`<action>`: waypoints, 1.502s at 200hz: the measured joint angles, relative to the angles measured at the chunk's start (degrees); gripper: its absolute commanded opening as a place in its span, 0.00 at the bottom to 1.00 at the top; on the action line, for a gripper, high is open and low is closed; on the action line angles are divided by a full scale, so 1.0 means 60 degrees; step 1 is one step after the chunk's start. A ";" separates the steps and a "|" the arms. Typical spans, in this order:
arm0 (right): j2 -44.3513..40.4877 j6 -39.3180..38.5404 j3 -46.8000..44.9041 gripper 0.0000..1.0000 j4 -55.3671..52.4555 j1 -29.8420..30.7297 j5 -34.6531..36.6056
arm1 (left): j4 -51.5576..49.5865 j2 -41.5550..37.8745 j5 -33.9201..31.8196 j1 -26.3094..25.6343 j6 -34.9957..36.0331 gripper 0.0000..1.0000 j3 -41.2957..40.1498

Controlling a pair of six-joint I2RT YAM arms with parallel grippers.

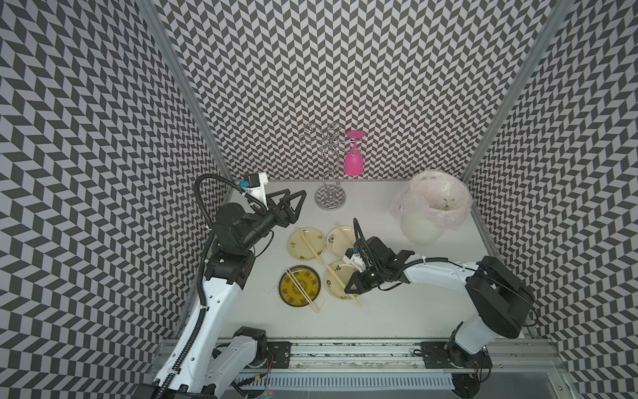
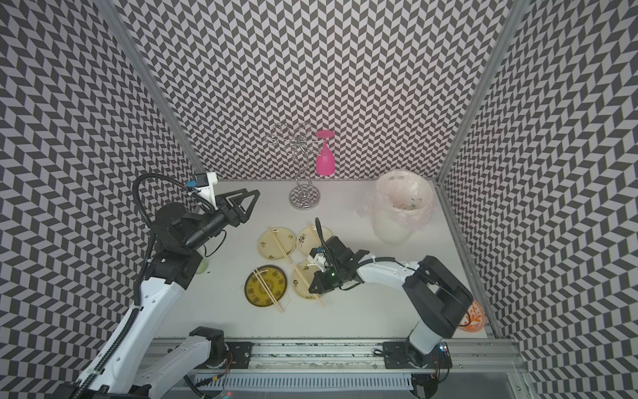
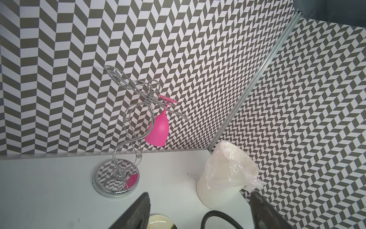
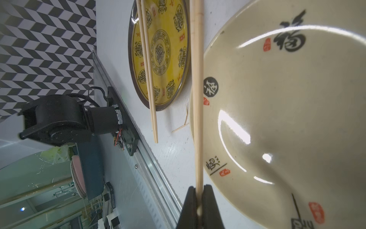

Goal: Remove the packaging of disposable chopsticks
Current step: Place the disposable chopsticks on the plate.

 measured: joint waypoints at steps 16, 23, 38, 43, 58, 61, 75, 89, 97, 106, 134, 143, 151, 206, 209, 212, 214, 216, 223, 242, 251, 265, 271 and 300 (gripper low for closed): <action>0.0240 -0.0091 0.0270 0.00 0.0004 -0.0044 -0.0007 | -0.0022 -0.0004 0.0000 0.0000 0.0033 0.80 0.0000; 0.0306 -0.0102 0.0386 0.00 0.0007 -0.0073 -0.0007 | -0.0025 -0.0004 -0.0004 0.0000 0.0036 0.80 0.0000; 0.0419 -0.0124 0.0561 0.00 0.0011 -0.0171 -0.0015 | -0.0044 -0.0004 -0.0011 0.0000 0.0047 0.80 0.0000; 0.0470 -0.0138 0.0605 0.00 0.0015 -0.0215 -0.0011 | -0.0044 -0.0004 -0.0015 0.0000 0.0051 0.80 0.0000; 0.0623 -0.0171 0.0648 0.00 0.0011 -0.0339 -0.0007 | -0.0044 -0.0004 -0.0033 0.0000 0.0073 0.80 0.0000; 0.0663 -0.0175 0.0648 0.00 0.0007 -0.0357 -0.0007 | -0.0044 -0.0004 -0.0033 0.0000 0.0073 0.80 0.0000; 0.0845 -0.0222 0.0645 0.00 0.0000 -0.0430 0.0011 | -0.0044 -0.0004 -0.0036 0.0000 0.0084 0.80 0.0000; 0.0984 -0.0240 0.0630 0.00 -0.0004 -0.0474 0.0015 | -0.0047 -0.0004 -0.0036 0.0000 0.0106 0.80 0.0000; 0.1031 -0.0244 0.0616 0.00 0.0000 -0.0477 0.0015 | -0.0047 -0.0004 -0.0036 0.0000 0.0109 0.80 0.0000; 0.1067 -0.0248 0.0597 0.00 0.0000 -0.0477 0.0011 | -0.0047 -0.0004 -0.0036 0.0000 0.0117 0.80 0.0000; 0.1111 -0.0248 0.0568 0.06 0.0000 -0.0477 0.0011 | -0.0047 -0.0004 -0.0036 0.0000 0.0178 0.80 0.0000; 0.1111 -0.0240 0.0561 0.13 -0.0004 -0.0477 0.0015 | -0.0051 -0.0004 -0.0036 0.0000 0.0208 0.80 0.0000; 0.1111 -0.0259 0.0546 0.17 -0.0004 -0.0477 0.0018 | -0.0051 -0.0004 -0.0036 0.0000 0.0222 0.80 0.0000; 0.1111 -0.0291 0.0539 0.23 -0.0080 -0.0477 0.0124 | -0.0051 0.0000 -0.0036 0.0000 0.0251 0.80 0.0000; 0.1111 -0.0288 0.0535 0.23 -0.0087 -0.0477 0.0127 | -0.0055 0.0000 -0.0036 0.0000 0.0255 0.80 0.0000; 0.1111 -0.0291 0.0535 0.24 -0.0087 -0.0477 0.0131 | -0.0051 0.0000 -0.0036 0.0000 0.0255 0.80 0.0000; 0.1111 -0.0295 0.0535 0.25 -0.0087 -0.0477 0.0131 | -0.0051 0.0000 -0.0033 0.0000 0.0255 0.80 0.0000; 0.1111 -0.0284 0.0535 0.25 -0.0091 -0.0477 0.0135 | -0.0051 0.0000 -0.0036 0.0000 0.0255 0.80 0.0000; 0.1111 -0.0288 0.0535 0.26 -0.0098 -0.0477 0.0135 | -0.0051 0.0000 -0.0036 0.0000 0.0251 0.80 0.0000; 0.1107 -0.0288 0.0535 0.30 -0.0135 -0.0477 0.0153 | -0.0055 0.0000 -0.0036 0.0000 0.0251 0.80 0.0000; 0.1107 -0.0280 0.0539 0.32 -0.0175 -0.0477 0.0175 | -0.0051 0.0000 -0.0036 0.0000 0.0251 0.80 0.0000; 0.1100 -0.0306 0.0543 0.36 -0.0277 -0.0477 0.0262 | -0.0051 0.0000 -0.0040 0.0000 0.0251 0.80 0.0000; 0.1089 -0.0299 0.0546 0.37 -0.0324 -0.0477 0.0328 | -0.0051 0.0000 -0.0044 0.0000 0.0251 0.80 -0.0004; 0.0809 -0.0321 0.0732 0.43 -0.0783 -0.0477 0.0816 | -0.0051 0.0025 -0.0171 0.0000 0.0262 0.80 -0.0102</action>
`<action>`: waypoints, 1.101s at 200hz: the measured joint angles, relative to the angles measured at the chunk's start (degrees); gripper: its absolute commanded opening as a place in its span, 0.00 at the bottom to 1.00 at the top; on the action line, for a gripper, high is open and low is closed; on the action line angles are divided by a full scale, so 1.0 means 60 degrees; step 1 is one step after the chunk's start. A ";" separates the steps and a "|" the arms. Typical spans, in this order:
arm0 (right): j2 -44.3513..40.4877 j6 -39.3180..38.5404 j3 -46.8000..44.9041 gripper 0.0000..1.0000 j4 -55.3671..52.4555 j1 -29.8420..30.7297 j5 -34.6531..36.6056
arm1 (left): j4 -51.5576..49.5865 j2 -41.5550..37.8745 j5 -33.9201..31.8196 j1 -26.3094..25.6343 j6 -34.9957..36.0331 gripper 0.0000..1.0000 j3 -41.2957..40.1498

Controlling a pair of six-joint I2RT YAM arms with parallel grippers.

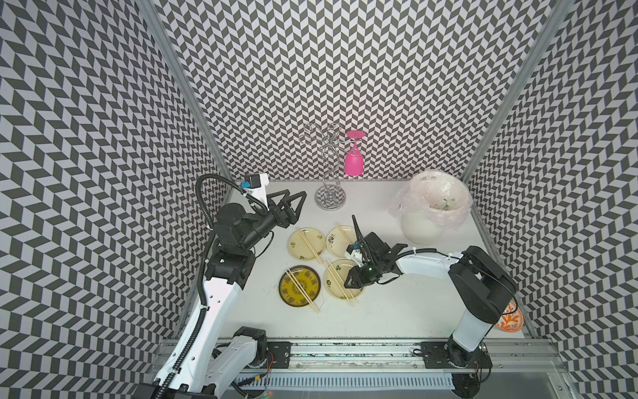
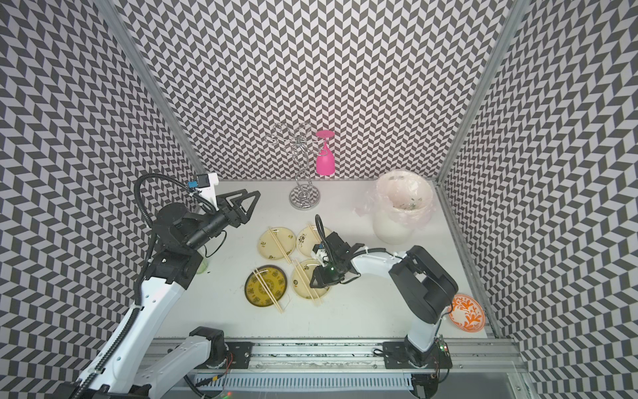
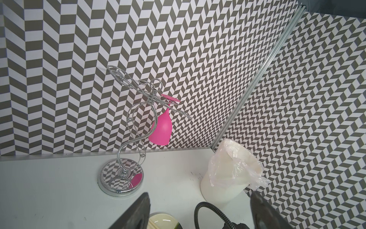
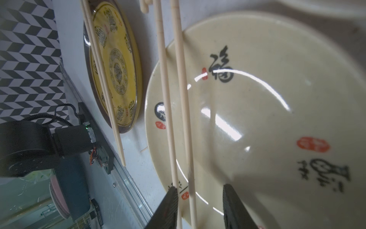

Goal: Remove the packaging of disposable chopsticks
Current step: Place the disposable chopsticks on the plate, then reset both arms

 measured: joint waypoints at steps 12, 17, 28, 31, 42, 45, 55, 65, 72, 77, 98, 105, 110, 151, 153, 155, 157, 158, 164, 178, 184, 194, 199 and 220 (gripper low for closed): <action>-0.0270 -0.0004 0.0178 0.44 -0.0259 0.0000 0.0277 | 0.0004 0.0029 -0.0178 0.0000 0.0033 0.80 -0.0066; -0.0412 -0.0004 0.0273 0.45 -0.0364 0.0000 0.0390 | 0.0004 0.0051 -0.0266 0.0000 0.0051 0.80 -0.0098; -0.0736 -0.0022 0.0525 0.46 -0.0608 0.0000 0.0627 | 0.0004 0.0124 -0.0583 0.0004 0.0102 0.80 -0.0146; -0.0831 -0.0029 0.0597 0.46 -0.0688 0.0000 0.0725 | 0.0007 0.0149 -0.0685 0.0011 0.0127 0.80 -0.0157; -0.1239 -0.0076 0.0918 0.46 -0.1020 0.0000 0.1009 | 0.0036 0.0229 -0.1075 0.0066 0.0189 0.79 -0.0226; -0.1337 -0.0084 0.0998 0.47 -0.1100 0.0000 0.1115 | 0.0055 0.0251 -0.1209 0.0091 0.0208 0.79 -0.0259; -0.1716 -0.0149 0.1311 0.47 -0.1388 -0.0018 0.1457 | 0.0153 0.0273 -0.1825 0.0186 0.0277 0.80 -0.0426; -0.2124 -0.0215 0.1668 0.47 -0.1687 -0.0091 0.1960 | 0.0335 0.0259 -0.2568 0.0262 0.0412 0.80 -0.0678; -0.2419 -0.0262 0.1891 0.47 -0.1821 -0.0146 0.2390 | 0.0554 0.0248 -0.3180 0.0302 0.0561 0.80 -0.0911; -0.2645 -0.0331 0.2018 0.47 -0.1854 -0.0219 0.2736 | 0.0750 0.0237 -0.3643 0.0321 0.0721 0.81 -0.1140; -0.3646 -0.0769 0.2113 0.47 -0.1504 -0.0867 0.4142 | 0.1701 0.0219 -0.5271 0.0506 0.1399 0.81 -0.2291; -0.4014 -0.0994 0.1934 0.47 -0.1107 -0.1206 0.4619 | 0.2007 0.0226 -0.5694 0.0576 0.1632 0.81 -0.2707; -0.4269 -0.1173 0.1741 0.47 -0.0794 -0.1446 0.4954 | 0.2226 0.0233 -0.6011 0.0627 0.1807 0.82 -0.3027; -0.5672 -0.2907 -0.0710 0.47 0.2018 -0.2801 0.6757 | 0.4441 0.0255 -0.7431 0.0896 0.3136 0.83 -0.5410; -0.5719 -0.3002 -0.0874 0.47 0.2171 -0.2816 0.6790 | 0.4568 0.0255 -0.7468 0.0914 0.3213 0.83 -0.5515; -0.5778 -0.3085 -0.1027 0.47 0.2310 -0.2834 0.6830 | 0.4641 0.0255 -0.7482 0.0925 0.3246 0.83 -0.5588; -0.5839 -0.3180 -0.1191 0.48 0.2459 -0.2856 0.6859 | 0.4768 0.0259 -0.7504 0.0940 0.3293 0.83 -0.5690; -0.5858 -0.3209 -0.1246 0.48 0.2524 -0.2860 0.6859 | 0.4812 0.0259 -0.7515 0.0943 0.3311 0.83 -0.5723; -0.6033 -0.3442 -0.1719 0.47 0.2936 -0.2903 0.6925 | 0.5125 0.0266 -0.7577 0.0998 0.3468 0.83 -0.5989; -0.6411 -0.3861 -0.2648 0.47 0.3756 -0.3031 0.6951 | 0.5796 0.0353 -0.7584 0.1166 0.3683 0.83 -0.6430; -0.6572 -0.4025 -0.2994 0.47 0.4058 -0.3078 0.6947 | 0.6051 0.0415 -0.7577 0.1257 0.3748 0.83 -0.6572; -0.6834 -0.4240 -0.3486 0.47 0.4543 -0.3166 0.6943 | 0.6415 0.0539 -0.7563 0.1395 0.3840 0.83 -0.6750; -0.6958 -0.4302 -0.3687 0.47 0.4790 -0.3217 0.6932 | 0.6619 0.0619 -0.7526 0.1468 0.3872 0.83 -0.6834; -0.7373 -0.4521 -0.4309 0.47 0.5788 -0.3424 0.6841 | 0.7395 0.0911 -0.7224 0.1796 0.4022 0.83 -0.7169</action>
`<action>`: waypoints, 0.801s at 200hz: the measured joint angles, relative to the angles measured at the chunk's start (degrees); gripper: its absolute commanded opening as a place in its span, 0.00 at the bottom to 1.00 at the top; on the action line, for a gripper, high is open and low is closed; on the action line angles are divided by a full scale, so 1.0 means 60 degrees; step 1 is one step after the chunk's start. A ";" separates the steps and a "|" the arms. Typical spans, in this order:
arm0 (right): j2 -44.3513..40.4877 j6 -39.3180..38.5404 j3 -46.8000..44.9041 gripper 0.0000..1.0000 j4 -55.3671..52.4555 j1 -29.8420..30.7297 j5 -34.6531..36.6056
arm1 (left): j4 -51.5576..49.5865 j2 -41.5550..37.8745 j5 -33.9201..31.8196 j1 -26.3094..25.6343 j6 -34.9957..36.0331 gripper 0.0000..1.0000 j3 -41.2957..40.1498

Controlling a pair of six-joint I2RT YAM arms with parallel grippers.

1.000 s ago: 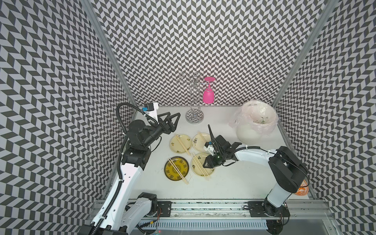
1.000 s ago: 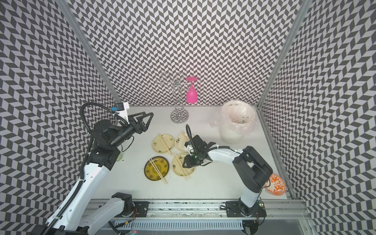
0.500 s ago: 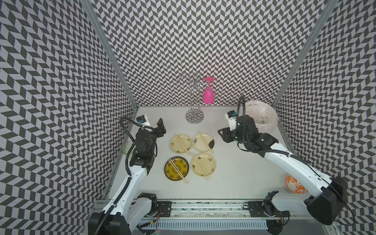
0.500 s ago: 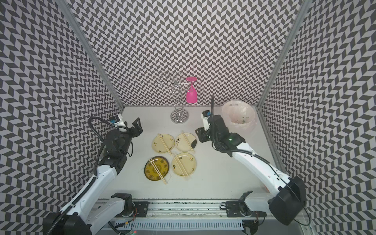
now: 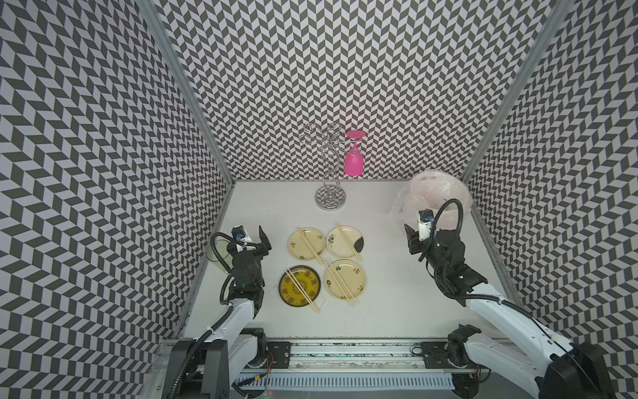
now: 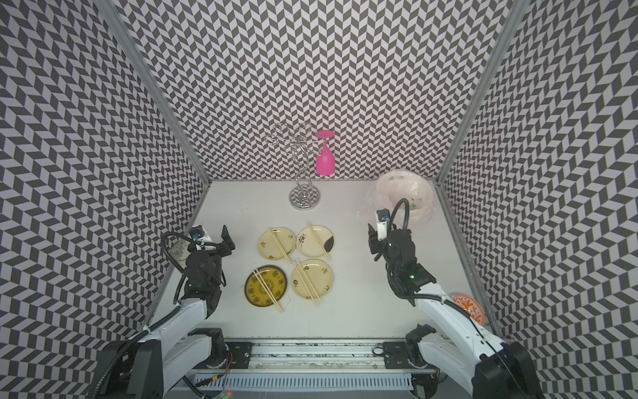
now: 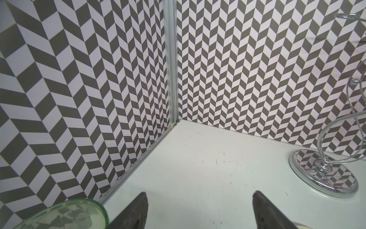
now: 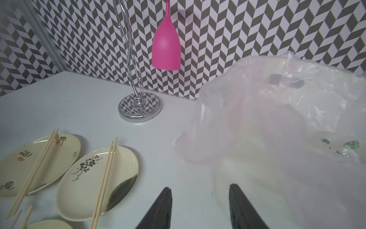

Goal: Remove the packaging of disposable chopsticks
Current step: Reset both arms

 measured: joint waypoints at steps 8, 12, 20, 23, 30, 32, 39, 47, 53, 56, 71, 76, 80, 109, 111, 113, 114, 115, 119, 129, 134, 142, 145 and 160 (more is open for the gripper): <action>-0.0106 -0.0080 -0.0193 0.47 0.0386 -0.0062 -0.0025 | 0.0342 0.0127 0.0149 0.0142 0.0055 0.83 -0.0160; -0.0131 -0.0102 -0.0295 0.47 0.0634 -0.0098 -0.0025 | 0.0506 0.0197 0.0237 0.0211 0.0084 0.83 -0.0233; -0.0157 -0.0157 -0.0514 0.47 0.1078 -0.0171 -0.0022 | 0.0834 0.0328 0.0430 0.0350 0.0149 0.83 -0.0401; -0.0160 -0.0160 -0.0583 0.46 0.1209 -0.0204 -0.0025 | 0.0929 0.0375 0.0481 0.0390 0.0164 0.83 -0.0455; -0.0153 -0.0178 -0.0780 0.47 0.1512 -0.0270 -0.0029 | 0.1173 0.0492 0.0659 0.0492 0.0208 0.84 -0.0576; -0.0153 -0.0186 -0.0838 0.47 0.1596 -0.0284 -0.0029 | 0.1260 0.0535 0.0703 0.0532 0.0219 0.84 -0.0612; -0.0149 -0.0200 -0.1049 0.47 0.1902 -0.0335 -0.0029 | 0.1534 0.0678 0.0878 0.0634 0.0237 0.84 -0.0718; -0.0149 -0.0211 -0.1351 0.47 0.2299 -0.0364 -0.0033 | 0.1869 0.0874 0.1115 0.0732 0.0248 0.84 -0.0823; -0.0149 -0.0226 -0.1628 0.47 0.2630 -0.0393 -0.0033 | 0.2109 0.1042 0.1275 0.0787 0.0266 0.84 -0.0874; -0.0149 -0.0229 -0.1759 0.47 0.2779 -0.0401 -0.0022 | 0.2200 0.1126 0.1399 0.0812 0.0280 0.84 -0.0889; -0.0149 -0.0259 -0.2444 0.47 0.3537 -0.0481 0.0007 | 0.2477 0.1494 0.1723 0.0878 0.0324 0.84 -0.0871; -0.0146 -0.0270 -0.2714 0.47 0.3858 -0.0535 0.0007 | 0.2528 0.1610 0.1851 0.0878 0.0357 0.84 -0.0852; -0.0142 -0.0273 -0.2947 0.47 0.4135 -0.0601 0.0007 | 0.2565 0.1687 0.1938 0.0882 0.0364 0.84 -0.0845; 0.0481 -0.0219 -0.4033 0.48 0.5712 -0.1523 -0.0186 | 0.2860 0.2233 0.2524 0.0889 0.0525 0.84 -0.0747; 0.0550 -0.0200 -0.4087 0.48 0.5832 -0.1614 -0.0200 | 0.2874 0.2248 0.2554 0.0889 0.0532 0.84 -0.0747; 0.0612 -0.0182 -0.4138 0.48 0.5949 -0.1694 -0.0248 | 0.2900 0.2273 0.2601 0.0889 0.0539 0.84 -0.0747; 0.0634 -0.0182 -0.4153 0.48 0.5985 -0.1716 -0.0255 | 0.2907 0.2284 0.2616 0.0889 0.0539 0.84 -0.0747; 0.0681 -0.0178 -0.4186 0.48 0.6054 -0.1767 -0.0295 | 0.2918 0.2291 0.2641 0.0889 0.0546 0.84 -0.0747; 0.0794 -0.0146 -0.4262 0.49 0.6262 -0.1898 -0.0364 | 0.2918 0.2299 0.2703 0.0889 0.0568 0.84 -0.0747; 0.1133 -0.0098 -0.4422 0.49 0.6812 -0.2211 -0.0565 | 0.2932 0.2277 0.2885 0.0889 0.0619 0.84 -0.0747; 0.1315 -0.0051 -0.4484 0.49 0.7107 -0.2357 -0.0678 | 0.2980 0.2277 0.2987 0.0889 0.0652 0.84 -0.0747; 0.1632 0.0029 -0.4557 0.50 0.7570 -0.2550 -0.0838 | 0.3056 0.2277 0.3169 0.0889 0.0681 0.85 -0.0747; 0.1767 0.0073 -0.4579 0.50 0.7748 -0.2616 -0.0889 | 0.3075 0.2273 0.3231 0.0889 0.0678 0.86 -0.0747; 0.2404 0.0178 -0.4652 0.51 0.8579 -0.2881 -0.1115 | 0.3304 0.2302 0.3555 0.0889 0.0645 0.86 -0.0765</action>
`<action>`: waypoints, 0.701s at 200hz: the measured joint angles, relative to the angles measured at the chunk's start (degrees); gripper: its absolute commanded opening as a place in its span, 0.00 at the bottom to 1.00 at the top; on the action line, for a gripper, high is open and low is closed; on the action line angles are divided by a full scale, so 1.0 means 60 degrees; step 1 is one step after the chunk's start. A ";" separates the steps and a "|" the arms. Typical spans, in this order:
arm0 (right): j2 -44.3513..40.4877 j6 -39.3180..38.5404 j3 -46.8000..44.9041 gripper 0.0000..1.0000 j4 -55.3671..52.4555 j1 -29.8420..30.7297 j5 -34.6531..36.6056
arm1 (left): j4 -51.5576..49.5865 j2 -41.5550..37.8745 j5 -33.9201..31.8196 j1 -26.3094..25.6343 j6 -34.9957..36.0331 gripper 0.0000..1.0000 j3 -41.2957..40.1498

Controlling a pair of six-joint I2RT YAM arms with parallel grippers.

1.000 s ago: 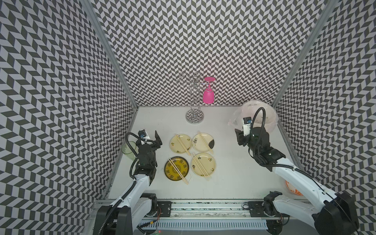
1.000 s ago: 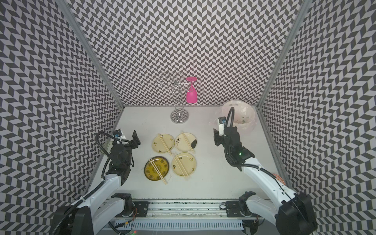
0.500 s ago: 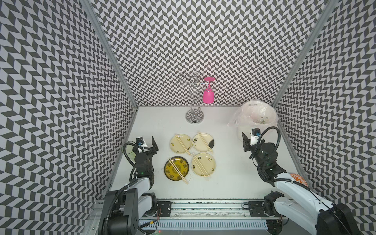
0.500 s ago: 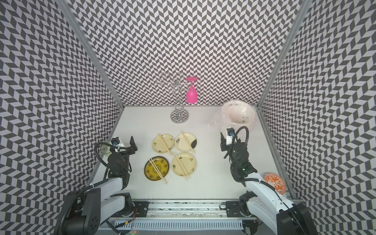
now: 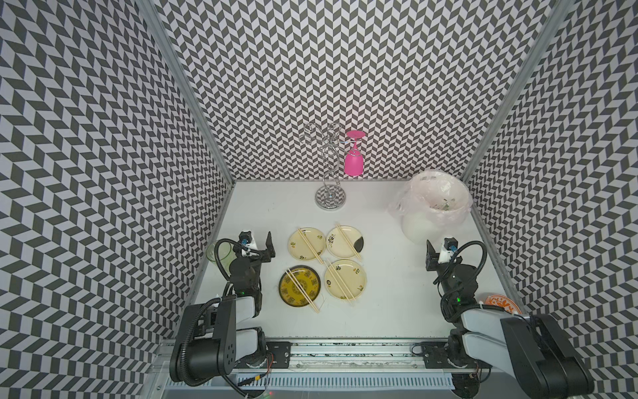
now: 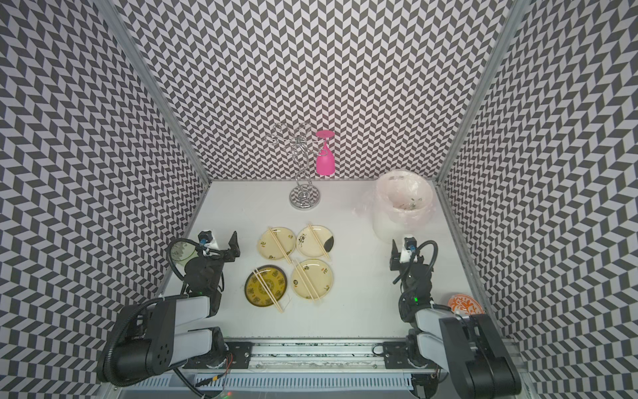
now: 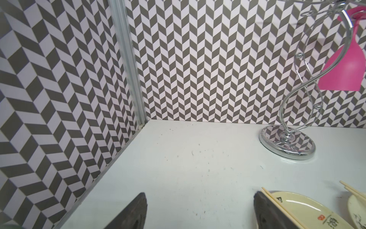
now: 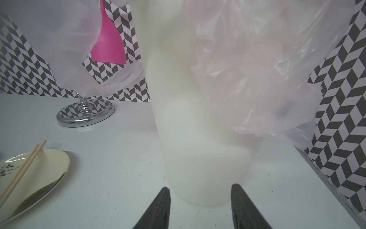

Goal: Remove the packaging of disposable chopsticks
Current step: Reset both arms

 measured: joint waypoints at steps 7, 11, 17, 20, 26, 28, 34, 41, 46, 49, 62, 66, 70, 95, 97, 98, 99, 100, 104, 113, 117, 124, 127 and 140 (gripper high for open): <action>0.0277 0.0084 -0.0011 0.52 0.0324 -0.0146 -0.0168 | 0.0204 0.0080 0.0186 0.0000 -0.0040 0.86 -0.0004; 0.0408 0.0113 -0.0011 0.52 0.0470 -0.0226 -0.0266 | 0.0324 0.0149 0.0302 0.0000 -0.0066 0.86 -0.0004; 0.0630 0.0189 -0.0011 0.54 0.0754 -0.0350 -0.0412 | 0.0546 0.0291 0.0470 0.0000 -0.0135 0.86 -0.0004; 0.0721 0.0215 -0.0011 0.55 0.0889 -0.0397 -0.0459 | 0.0685 0.0379 0.0550 0.0000 -0.0157 0.86 -0.0007; 0.0925 0.0299 -0.0011 0.56 0.1140 -0.0477 -0.0565 | 0.0962 0.0597 0.0710 0.0000 -0.0182 0.87 -0.0018; 0.0998 0.0291 -0.0011 0.56 0.1242 -0.0503 -0.0597 | 0.1053 0.0656 0.0754 0.0000 -0.0197 0.87 -0.0025; 0.1242 0.0353 -0.0011 0.57 0.1523 -0.0550 -0.0688 | 0.1475 0.0965 0.0914 -0.0004 -0.0186 0.88 -0.0091; 0.1552 0.0379 -0.0011 0.58 0.1861 -0.0590 -0.0761 | 0.1989 0.1392 0.1096 -0.0033 -0.0182 0.89 -0.0200; 0.1869 0.0419 -0.0011 0.58 0.2171 -0.0612 -0.0831 | 0.2255 0.1676 0.1166 -0.0062 -0.0157 0.97 -0.0266; 0.2055 0.0426 -0.0011 0.58 0.2320 -0.0619 -0.0863 | 0.2430 0.1854 0.1209 -0.0084 -0.0149 0.99 -0.0313; 0.2965 0.0521 -0.0033 0.65 0.3013 -0.0627 -0.0943 | 0.3024 0.2590 0.1315 -0.0204 -0.0113 1.00 -0.0401; 0.3238 0.0561 -0.0047 0.69 0.3136 -0.0627 -0.0954 | 0.3122 0.2776 0.1311 -0.0229 -0.0098 1.00 -0.0401; 0.3442 0.0608 -0.0069 0.74 0.3202 -0.0627 -0.0947 | 0.3166 0.2863 0.1297 -0.0251 -0.0106 1.00 -0.0401; 0.3665 0.0863 -0.0098 0.99 0.3206 -0.0630 -0.0484 | 0.2583 0.2688 0.0969 -0.0321 -0.0193 1.00 0.0095; 0.3643 0.0911 -0.0036 0.99 0.3198 -0.0630 -0.0408 | 0.2528 0.2692 0.0925 -0.0328 -0.0193 1.00 0.0197; 0.3636 0.0922 -0.0018 0.99 0.3187 -0.0630 -0.0397 | 0.2506 0.2692 0.0911 -0.0331 -0.0193 1.00 0.0229; 0.3621 0.0936 0.0022 0.99 0.3158 -0.0630 -0.0364 | 0.2466 0.2692 0.0878 -0.0339 -0.0197 1.00 0.0291; 0.3614 0.0933 0.0047 0.99 0.3151 -0.0630 -0.0342 | 0.2444 0.2696 0.0860 -0.0342 -0.0197 1.00 0.0321; 0.3563 0.0980 0.0222 0.99 0.3071 -0.0630 -0.0244 | 0.2335 0.2703 0.0761 -0.0372 -0.0197 1.00 0.0514; 0.3453 0.1031 0.0656 0.99 0.2820 -0.0630 -0.0091 | 0.2149 0.2699 0.0586 -0.0433 -0.0197 1.00 0.0798; 0.3417 0.1053 0.0863 0.99 0.2714 -0.0630 -0.0007 | 0.2076 0.2699 0.0506 -0.0459 -0.0197 1.00 0.0896; 0.3366 0.1086 0.1137 0.99 0.2601 -0.0630 0.0080 | 0.2000 0.2699 0.0415 -0.0474 -0.0197 1.00 0.0980; 0.3351 0.1107 0.1231 0.99 0.2583 -0.0630 0.0113 | 0.1978 0.2699 0.0364 -0.0481 -0.0193 1.00 0.0991; 0.3326 0.1151 0.1424 0.99 0.2575 -0.0630 0.0248 | 0.1829 0.2699 0.0270 -0.0510 -0.0193 1.00 0.0991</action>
